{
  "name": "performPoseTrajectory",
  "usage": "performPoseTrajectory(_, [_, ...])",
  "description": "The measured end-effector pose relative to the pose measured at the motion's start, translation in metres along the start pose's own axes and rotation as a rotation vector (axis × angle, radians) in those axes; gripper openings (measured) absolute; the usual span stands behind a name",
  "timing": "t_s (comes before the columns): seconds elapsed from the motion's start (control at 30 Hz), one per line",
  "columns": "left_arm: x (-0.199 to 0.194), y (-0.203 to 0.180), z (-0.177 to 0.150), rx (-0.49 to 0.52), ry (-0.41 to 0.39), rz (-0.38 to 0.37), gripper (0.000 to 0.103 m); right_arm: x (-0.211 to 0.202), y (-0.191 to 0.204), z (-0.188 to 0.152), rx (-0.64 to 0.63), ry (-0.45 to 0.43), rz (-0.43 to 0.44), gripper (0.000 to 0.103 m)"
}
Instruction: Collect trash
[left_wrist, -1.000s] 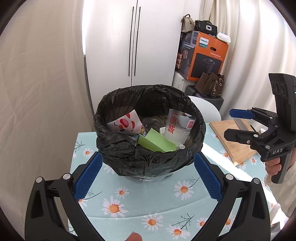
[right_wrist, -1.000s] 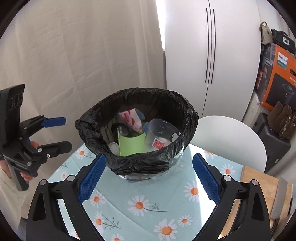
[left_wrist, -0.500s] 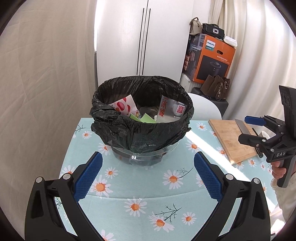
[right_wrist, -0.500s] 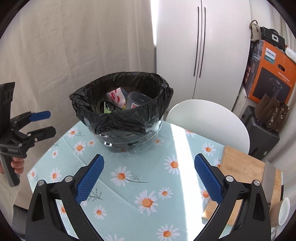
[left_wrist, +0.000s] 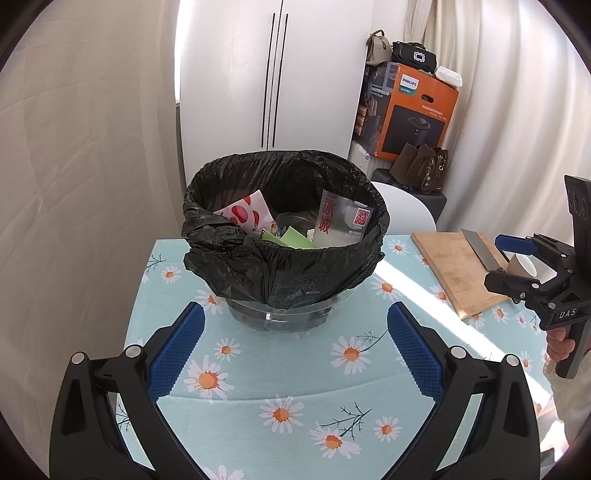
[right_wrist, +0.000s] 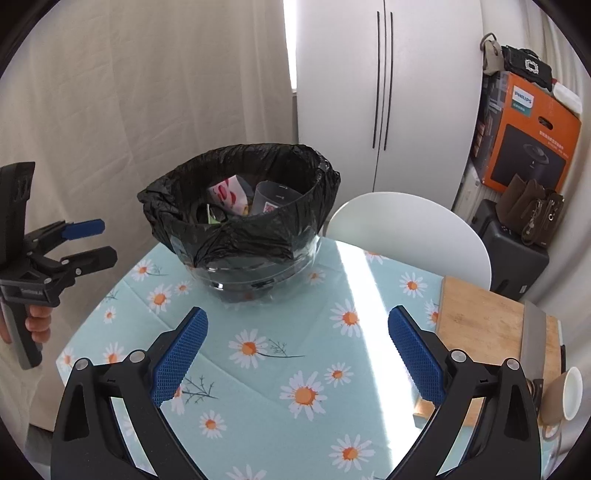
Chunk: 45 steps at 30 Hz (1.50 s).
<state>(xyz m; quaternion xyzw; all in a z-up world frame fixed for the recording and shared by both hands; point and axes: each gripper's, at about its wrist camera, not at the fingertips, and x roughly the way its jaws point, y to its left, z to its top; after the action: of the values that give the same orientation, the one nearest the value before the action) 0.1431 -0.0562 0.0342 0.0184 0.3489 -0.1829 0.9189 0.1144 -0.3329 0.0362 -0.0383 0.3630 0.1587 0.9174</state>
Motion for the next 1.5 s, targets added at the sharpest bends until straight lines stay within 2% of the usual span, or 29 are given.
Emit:
performPoseTrajectory(0.1, [0.001, 0.005, 0.003, 0.046, 0.004, -0.007, 0.097, -0.001, 0.005, -0.001, 0.024, -0.001, -0.007, 0.094])
performPoseTrajectory(0.3, [0.003, 0.024, 0.005, 0.08, 0.013, -0.067, 0.097, 0.001, 0.019, -0.004, 0.077, -0.006, -0.033, 0.094])
performPoseTrajectory(0.53, [0.004, 0.042, 0.004, 0.101, 0.029, -0.099, 0.097, -0.003, 0.035, -0.007, 0.118, -0.02, -0.062, 0.094])
performPoseTrajectory(0.73, [0.003, 0.048, 0.002, 0.12, 0.036, -0.149, 0.097, -0.006, 0.043, -0.012, 0.142, -0.016, -0.085, 0.094])
performPoseTrajectory(0.9, [0.003, 0.048, 0.002, 0.135, 0.04, -0.16, 0.097, -0.007, 0.047, -0.015, 0.159, -0.011, -0.103, 0.094])
performPoseTrajectory(1.07, [0.003, 0.046, 0.0, 0.152, 0.04, -0.143, 0.097, -0.006, 0.044, -0.018, 0.165, -0.014, -0.09, 0.094])
performPoseTrajectory(1.5, [-0.003, 0.03, -0.003, 0.089, 0.025, -0.081, 0.097, -0.004, 0.033, -0.015, 0.092, -0.001, -0.046, 0.094])
